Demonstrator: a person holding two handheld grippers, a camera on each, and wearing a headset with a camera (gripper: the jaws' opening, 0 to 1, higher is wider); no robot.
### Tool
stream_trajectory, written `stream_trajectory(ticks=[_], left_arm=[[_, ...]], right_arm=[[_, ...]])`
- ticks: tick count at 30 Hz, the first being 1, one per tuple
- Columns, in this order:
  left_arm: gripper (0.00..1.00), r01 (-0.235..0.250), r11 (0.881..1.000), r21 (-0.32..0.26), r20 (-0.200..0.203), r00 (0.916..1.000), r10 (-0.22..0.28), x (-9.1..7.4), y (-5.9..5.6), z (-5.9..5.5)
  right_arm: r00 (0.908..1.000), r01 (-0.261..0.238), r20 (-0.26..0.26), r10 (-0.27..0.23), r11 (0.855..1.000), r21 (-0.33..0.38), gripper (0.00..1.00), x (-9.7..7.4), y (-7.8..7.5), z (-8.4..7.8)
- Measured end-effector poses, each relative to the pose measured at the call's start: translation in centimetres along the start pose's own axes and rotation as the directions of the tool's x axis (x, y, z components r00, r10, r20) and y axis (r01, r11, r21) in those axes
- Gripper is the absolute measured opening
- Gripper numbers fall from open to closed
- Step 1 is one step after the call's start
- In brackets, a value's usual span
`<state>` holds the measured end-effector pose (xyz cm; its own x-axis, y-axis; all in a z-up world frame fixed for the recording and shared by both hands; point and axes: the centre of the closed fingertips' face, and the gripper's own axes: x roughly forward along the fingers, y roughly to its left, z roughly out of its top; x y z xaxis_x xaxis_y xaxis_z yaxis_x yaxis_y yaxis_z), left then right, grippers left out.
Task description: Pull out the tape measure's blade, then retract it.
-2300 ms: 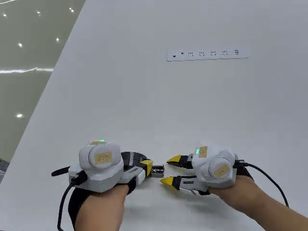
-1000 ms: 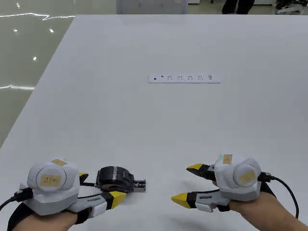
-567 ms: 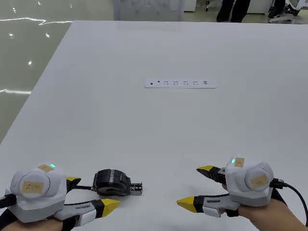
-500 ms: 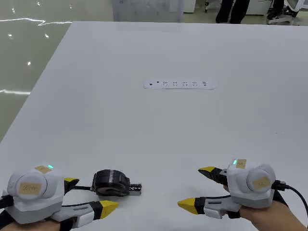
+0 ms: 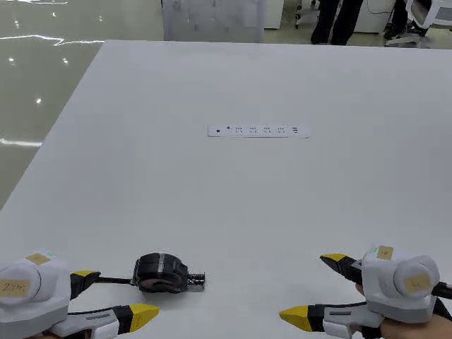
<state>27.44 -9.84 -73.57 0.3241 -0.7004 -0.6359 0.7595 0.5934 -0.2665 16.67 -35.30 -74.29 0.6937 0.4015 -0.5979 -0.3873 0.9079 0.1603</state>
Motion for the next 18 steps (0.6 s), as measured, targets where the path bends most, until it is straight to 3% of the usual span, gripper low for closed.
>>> stream_trajectory(ticks=[5,14,18], left_arm=[[0.84,-0.001,1.000,0.016,0.005,1.0000,0.001,-0.7,0.3,-0.2],[0.93,-0.013,1.000,-0.006,0.023,0.9997,0.013,-1.6,1.1,-0.5],[0.96,-0.014,1.000,0.018,0.031,0.9994,0.013,-1.8,1.1,-0.5]], right_arm=[[0.9999,0.015,-0.003,-0.015,1.000,0.012,0.91,-0.7,-0.2,-0.6],[0.9995,0.027,-0.017,-0.027,0.999,0.030,0.95,-1.8,-0.3,-1.7],[0.9991,0.041,-0.015,-0.040,0.999,0.035,0.97,-2.4,-0.6,-2.0]])
